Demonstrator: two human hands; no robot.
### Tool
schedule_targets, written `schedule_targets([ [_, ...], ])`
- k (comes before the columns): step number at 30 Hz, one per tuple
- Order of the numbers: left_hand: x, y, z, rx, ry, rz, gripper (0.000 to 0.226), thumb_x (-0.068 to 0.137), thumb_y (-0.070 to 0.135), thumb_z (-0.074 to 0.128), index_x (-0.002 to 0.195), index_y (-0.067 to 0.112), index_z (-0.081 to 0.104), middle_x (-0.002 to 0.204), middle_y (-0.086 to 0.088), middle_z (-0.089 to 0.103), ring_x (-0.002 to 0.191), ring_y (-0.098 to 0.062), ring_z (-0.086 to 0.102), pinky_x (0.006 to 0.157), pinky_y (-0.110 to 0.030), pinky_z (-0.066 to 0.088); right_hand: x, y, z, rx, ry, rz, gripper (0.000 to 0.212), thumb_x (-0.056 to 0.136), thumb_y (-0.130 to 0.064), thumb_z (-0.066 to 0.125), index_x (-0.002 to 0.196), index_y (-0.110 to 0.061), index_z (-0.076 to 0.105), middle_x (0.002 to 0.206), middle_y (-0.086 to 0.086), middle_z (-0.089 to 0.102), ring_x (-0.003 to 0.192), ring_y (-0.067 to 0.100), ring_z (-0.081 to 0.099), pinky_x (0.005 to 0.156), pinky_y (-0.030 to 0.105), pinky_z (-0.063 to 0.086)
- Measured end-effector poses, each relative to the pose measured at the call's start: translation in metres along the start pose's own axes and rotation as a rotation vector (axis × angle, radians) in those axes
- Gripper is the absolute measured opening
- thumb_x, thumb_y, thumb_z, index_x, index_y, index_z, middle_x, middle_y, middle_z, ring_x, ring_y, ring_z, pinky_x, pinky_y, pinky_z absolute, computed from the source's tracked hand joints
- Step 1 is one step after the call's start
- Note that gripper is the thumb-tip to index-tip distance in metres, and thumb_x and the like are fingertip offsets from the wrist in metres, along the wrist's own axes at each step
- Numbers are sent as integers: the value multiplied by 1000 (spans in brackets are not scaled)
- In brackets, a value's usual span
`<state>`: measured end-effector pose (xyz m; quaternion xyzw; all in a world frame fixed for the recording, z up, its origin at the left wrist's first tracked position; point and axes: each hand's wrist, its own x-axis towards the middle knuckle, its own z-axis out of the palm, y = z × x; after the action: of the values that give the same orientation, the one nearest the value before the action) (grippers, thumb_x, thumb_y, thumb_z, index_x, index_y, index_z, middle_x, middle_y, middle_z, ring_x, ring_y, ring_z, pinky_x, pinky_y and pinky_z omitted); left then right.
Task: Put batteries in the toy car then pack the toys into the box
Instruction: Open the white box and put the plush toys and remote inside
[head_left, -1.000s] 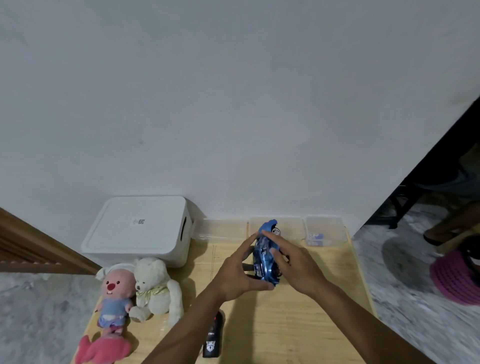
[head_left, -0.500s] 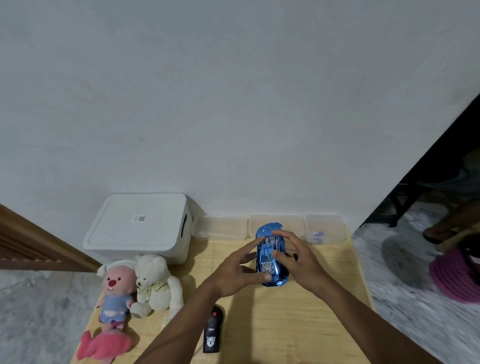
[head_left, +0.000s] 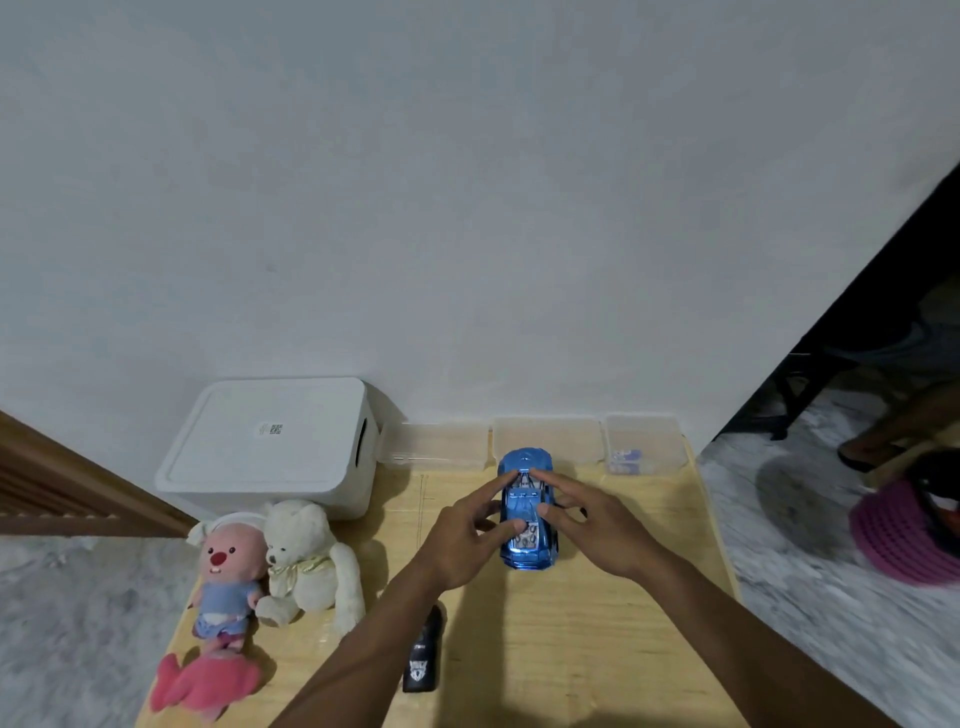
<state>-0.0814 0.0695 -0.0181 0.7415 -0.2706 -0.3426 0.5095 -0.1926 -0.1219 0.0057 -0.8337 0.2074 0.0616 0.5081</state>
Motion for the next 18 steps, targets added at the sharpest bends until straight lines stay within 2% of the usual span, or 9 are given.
schedule_targets([
  [2,1,-6,4,40,13,-23,68,95,32,72,154,40,40,142,11,62,131,-5,57,96,-18,54,-1,5,5,-30,-13,17,47,98,-50,55,139,-64,38,140,-13,59,124,4,57,98,29,50],
  [4,2,-11,8,82,25,-42,69,94,32,74,154,39,41,137,6,66,125,-6,61,87,-8,52,-1,13,11,-63,-39,43,47,100,-47,52,142,-61,36,140,-8,60,124,8,58,97,29,51],
  [7,2,-23,16,109,46,-81,68,91,29,78,150,39,46,117,5,72,99,9,67,79,-3,49,0,25,21,-103,-58,80,47,103,-42,49,146,-56,35,141,-6,59,124,12,59,100,33,51],
  [9,2,-34,24,116,43,-111,68,90,27,79,149,38,48,113,6,72,92,11,68,85,-10,55,0,33,27,-138,-64,105,48,103,-39,49,147,-52,37,140,-3,60,123,15,60,98,34,52],
  [11,3,-46,33,86,40,-147,70,88,24,81,149,36,49,118,4,73,98,2,71,93,-27,60,0,41,33,-169,-62,133,48,103,-36,49,147,-50,39,137,-2,63,116,16,64,95,34,54],
  [12,3,-51,37,78,39,-160,71,88,23,81,149,34,49,119,5,73,102,-2,71,95,-31,60,-1,45,35,-179,-61,148,48,103,-34,50,147,-49,40,136,-1,64,112,17,65,93,34,55],
  [18,1,-64,51,117,3,-233,73,85,17,83,150,26,50,130,3,70,116,-7,67,107,-35,53,-2,61,43,-289,-72,205,49,99,-35,57,144,-48,45,136,-5,63,110,16,65,90,34,54],
])
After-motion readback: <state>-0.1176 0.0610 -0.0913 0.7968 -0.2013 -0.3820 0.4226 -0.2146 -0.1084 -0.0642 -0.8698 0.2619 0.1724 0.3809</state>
